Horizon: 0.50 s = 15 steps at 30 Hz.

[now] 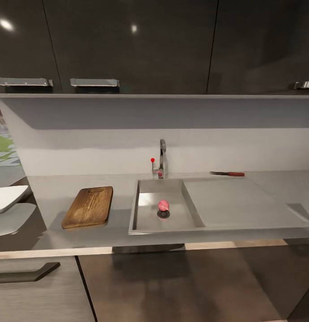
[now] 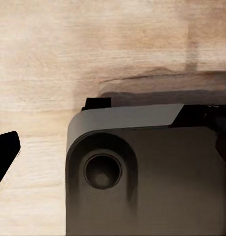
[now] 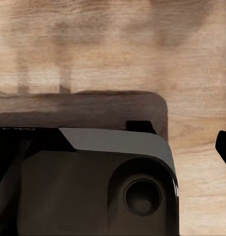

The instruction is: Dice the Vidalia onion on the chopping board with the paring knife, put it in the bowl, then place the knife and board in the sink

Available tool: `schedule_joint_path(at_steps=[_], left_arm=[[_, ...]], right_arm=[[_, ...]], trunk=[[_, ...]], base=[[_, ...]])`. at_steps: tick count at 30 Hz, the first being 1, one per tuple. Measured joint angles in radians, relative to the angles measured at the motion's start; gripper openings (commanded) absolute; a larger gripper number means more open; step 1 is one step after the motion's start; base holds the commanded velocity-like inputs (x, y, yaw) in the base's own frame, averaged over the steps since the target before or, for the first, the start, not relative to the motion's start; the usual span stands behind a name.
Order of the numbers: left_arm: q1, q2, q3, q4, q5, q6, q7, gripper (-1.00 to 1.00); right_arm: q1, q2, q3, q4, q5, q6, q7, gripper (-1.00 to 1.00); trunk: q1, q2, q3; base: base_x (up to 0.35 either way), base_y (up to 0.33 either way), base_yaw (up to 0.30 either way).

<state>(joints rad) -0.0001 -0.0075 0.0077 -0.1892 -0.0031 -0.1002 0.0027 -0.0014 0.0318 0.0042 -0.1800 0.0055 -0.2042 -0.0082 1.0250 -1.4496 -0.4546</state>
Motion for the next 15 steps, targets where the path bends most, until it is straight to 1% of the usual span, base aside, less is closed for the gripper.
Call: schedule_joint_path(at_steps=[3, 7, 10, 15], left_arm=[[0.0, 0.001, 0.0, -0.007, 0.0, -0.033, 0.0, 1.0], [0.0, 0.001, 0.0, -0.006, 0.001, -0.095, 0.0, 1.0], [0.0, 0.002, -0.001, 0.0, 0.001, -0.126, 0.0, 1.0], [0.0, 0.003, -0.002, 0.005, 0.002, -0.145, 0.0, 1.0]], right_arm=[[0.0, -0.001, 0.0, -0.004, 0.0, -0.01, 0.0, 1.0], [0.0, -0.001, 0.001, -0.004, 0.0, -0.016, 0.0, 1.0], [0.0, -0.001, 0.001, -0.003, 0.0, -0.016, 0.0, 1.0], [0.0, -0.001, 0.001, 0.002, -0.001, -0.016, 0.0, 1.0]], trunk=[[0.0, 0.0, 0.0], [0.0, 0.0, 0.0], [0.0, 0.0, 0.0], [0.0, 0.0, 0.0]], base=[[0.0, 0.0, 0.0], [0.0, 0.0, 0.0], [0.0, 0.0, 0.0], [0.0, 0.0, 0.0]])
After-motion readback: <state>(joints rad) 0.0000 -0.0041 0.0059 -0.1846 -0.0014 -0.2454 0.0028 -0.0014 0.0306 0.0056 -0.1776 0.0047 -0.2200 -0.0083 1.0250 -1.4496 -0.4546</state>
